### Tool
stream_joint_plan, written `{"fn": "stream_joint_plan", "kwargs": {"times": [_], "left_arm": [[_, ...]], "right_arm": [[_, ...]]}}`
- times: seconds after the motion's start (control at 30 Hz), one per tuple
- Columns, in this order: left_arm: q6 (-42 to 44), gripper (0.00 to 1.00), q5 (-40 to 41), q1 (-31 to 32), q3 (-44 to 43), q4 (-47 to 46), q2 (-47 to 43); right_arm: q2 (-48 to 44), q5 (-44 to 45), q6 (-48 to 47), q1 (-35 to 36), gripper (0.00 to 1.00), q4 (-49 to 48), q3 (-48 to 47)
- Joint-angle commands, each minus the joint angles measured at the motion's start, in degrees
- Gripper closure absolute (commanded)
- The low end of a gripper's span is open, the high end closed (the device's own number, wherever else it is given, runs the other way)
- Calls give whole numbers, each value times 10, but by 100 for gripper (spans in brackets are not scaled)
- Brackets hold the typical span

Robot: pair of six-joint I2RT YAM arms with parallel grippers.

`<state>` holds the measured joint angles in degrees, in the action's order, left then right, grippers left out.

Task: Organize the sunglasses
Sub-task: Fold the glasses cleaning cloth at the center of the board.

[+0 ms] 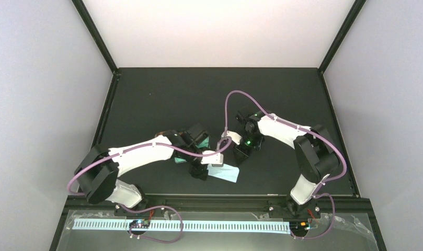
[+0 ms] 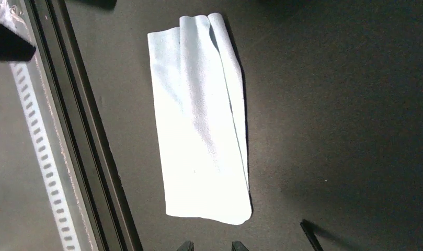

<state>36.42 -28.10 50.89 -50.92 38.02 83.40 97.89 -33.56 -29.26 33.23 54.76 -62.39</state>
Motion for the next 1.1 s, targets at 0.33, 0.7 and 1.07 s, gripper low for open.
{"fn": "stream_joint_plan", "kwargs": {"times": [0.33,0.7,1.07], "left_arm": [[-5,33,-69,-133,6,-44,-42],[4,33,-76,-141,-1,-54,-28],[1,33,-76,-149,2,-61,-25]], "right_arm": [[25,46,36,12,70,-65,44],[53,62,49,26,68,-75,49],[69,54,47,59,69,-73,48]]}}
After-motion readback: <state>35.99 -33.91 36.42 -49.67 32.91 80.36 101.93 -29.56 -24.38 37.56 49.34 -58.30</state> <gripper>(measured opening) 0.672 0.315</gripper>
